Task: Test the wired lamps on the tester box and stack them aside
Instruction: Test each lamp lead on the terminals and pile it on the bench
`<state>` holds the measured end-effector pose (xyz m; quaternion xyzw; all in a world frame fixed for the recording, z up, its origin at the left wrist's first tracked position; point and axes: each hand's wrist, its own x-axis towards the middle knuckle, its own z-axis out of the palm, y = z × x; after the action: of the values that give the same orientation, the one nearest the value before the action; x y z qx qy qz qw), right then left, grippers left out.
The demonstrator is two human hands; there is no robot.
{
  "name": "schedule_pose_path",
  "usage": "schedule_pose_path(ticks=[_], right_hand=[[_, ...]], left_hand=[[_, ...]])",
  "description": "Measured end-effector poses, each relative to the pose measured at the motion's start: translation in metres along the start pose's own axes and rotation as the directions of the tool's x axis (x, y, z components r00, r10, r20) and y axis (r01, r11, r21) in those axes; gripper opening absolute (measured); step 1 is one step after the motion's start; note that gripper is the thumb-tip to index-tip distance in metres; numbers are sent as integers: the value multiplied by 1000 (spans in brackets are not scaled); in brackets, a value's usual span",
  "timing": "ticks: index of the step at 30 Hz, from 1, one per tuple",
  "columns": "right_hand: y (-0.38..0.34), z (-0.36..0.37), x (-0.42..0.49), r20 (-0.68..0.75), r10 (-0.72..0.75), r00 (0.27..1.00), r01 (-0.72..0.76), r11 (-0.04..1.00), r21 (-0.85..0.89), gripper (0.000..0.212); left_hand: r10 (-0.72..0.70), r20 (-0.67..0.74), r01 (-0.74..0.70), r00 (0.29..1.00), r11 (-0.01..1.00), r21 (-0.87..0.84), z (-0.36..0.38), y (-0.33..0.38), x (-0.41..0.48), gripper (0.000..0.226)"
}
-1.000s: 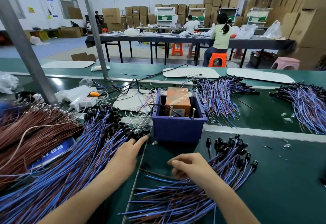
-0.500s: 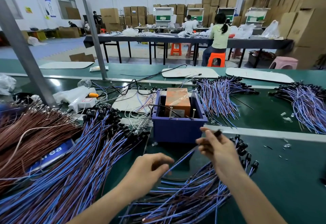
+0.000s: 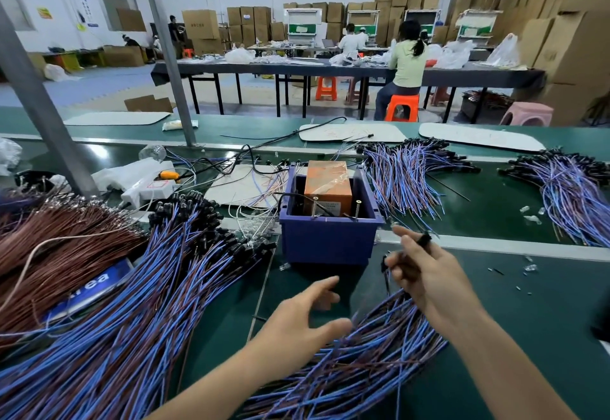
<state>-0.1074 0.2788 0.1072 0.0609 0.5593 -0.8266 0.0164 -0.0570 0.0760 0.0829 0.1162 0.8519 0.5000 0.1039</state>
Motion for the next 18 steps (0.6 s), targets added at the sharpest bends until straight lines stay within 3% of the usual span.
schedule_pose_path(ticks=[2, 4, 9, 12, 15, 18], right_hand=[[-1, 6, 2, -6, -24, 1000, 24, 999, 23, 18], [-5, -2, 9, -80, -47, 996, 49, 999, 22, 22], [-7, -48, 18, -316, -132, 940, 45, 962, -271, 52], [-4, -64, 21, -355, -201, 913, 22, 893, -449, 37], [-1, -64, 25, -273, -259, 926, 8, 738, -675, 23], [1, -57, 23, -151, -287, 946, -8, 446, -895, 26]], left_hand=[[-72, 199, 127, 977, 952, -278, 0, 8, 2, 42], [-115, 286, 224, 951, 895, -385, -8, 9, -1, 25], [-156, 221, 195, 963, 966, -168, -48, -7, -12, 18], [-143, 121, 163, 982, 972, -172, -66, -9, -19, 13], [-109, -45, 90, 993, 945, -314, -73, -8, -18, 6], [-130, -144, 42, 981, 867, -496, -72, -1, -17, 7]])
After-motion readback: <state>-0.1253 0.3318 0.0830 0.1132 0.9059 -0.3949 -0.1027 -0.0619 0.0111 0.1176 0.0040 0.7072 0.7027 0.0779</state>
